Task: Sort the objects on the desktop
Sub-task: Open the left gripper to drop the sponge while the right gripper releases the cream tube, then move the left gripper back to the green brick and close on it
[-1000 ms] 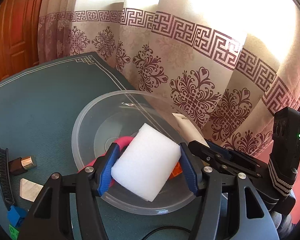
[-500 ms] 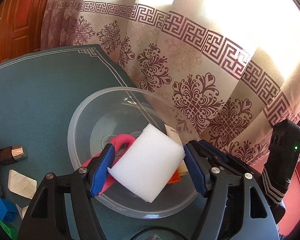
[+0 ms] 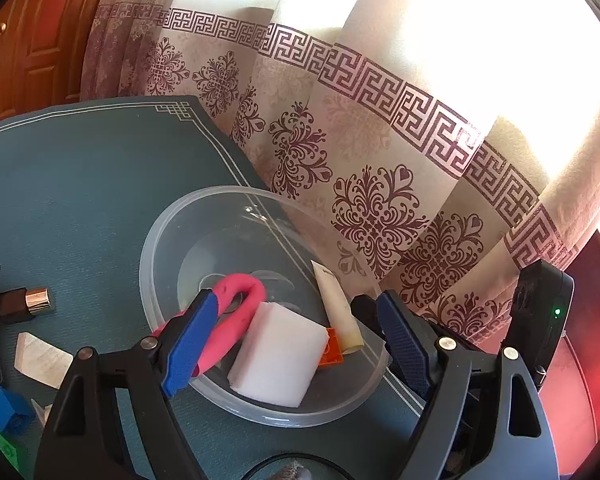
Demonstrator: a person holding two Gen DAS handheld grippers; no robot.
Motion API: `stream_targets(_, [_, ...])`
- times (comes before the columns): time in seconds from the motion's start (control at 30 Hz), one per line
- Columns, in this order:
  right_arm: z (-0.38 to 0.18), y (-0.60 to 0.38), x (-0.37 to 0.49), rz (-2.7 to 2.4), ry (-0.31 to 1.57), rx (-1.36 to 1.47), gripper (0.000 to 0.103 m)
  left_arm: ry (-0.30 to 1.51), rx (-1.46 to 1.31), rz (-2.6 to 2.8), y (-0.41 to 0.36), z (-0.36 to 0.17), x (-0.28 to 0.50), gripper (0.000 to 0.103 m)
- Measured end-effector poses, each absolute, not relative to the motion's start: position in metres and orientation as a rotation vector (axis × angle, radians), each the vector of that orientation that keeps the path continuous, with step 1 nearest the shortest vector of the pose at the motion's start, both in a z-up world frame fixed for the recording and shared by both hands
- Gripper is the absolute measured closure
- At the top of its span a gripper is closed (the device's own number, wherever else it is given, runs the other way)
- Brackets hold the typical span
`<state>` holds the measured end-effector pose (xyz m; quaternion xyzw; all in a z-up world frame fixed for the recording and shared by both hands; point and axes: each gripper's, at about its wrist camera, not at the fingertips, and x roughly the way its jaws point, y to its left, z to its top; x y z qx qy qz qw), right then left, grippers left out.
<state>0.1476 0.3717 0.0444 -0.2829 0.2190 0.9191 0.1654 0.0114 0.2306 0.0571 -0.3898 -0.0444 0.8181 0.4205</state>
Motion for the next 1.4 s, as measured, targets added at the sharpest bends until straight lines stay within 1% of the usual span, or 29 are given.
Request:
stream_targets(0.2, [0.045,0.364,0.144,2.63,0.613,-0.811,0.058,-0.125,-0.972,2.082,0.213,0.06,0.013,0.018])
stream_targets(0.37, [0.047,0.356,0.144,2.643,0.603,-0.803,0.052,-0.118,-0.963,2.133,0.194,0.063,0.016,0.018])
stream_targets(0.47, [0.049,0.351,0.145,2.648,0.598,-0.801,0.049,-0.132,-0.97,2.149,0.181,0.063,0.017,0.018])
stream_targets(0.8, [0.056,0.34,0.149,2.66,0.589,-0.775,0.047,-0.162,-0.997,2.227,0.133,0.059,0.019,0.018])
stream_targets(0.87, [0.058,0.336,0.15,2.668,0.587,-0.771,0.045,-0.163,-1.003,2.25,0.122,0.057,0.019,0.018])
stream_targets(1.1, [0.061,0.32,0.15,2.698,0.579,-0.771,0.042,-0.098,-1.042,2.363,0.086,0.04,0.022,0.018])
stream_targets(1.4, [0.059,0.297,0.145,2.737,0.578,-0.808,0.042,-0.086,-1.083,2.425,0.048,0.028,0.024,0.018])
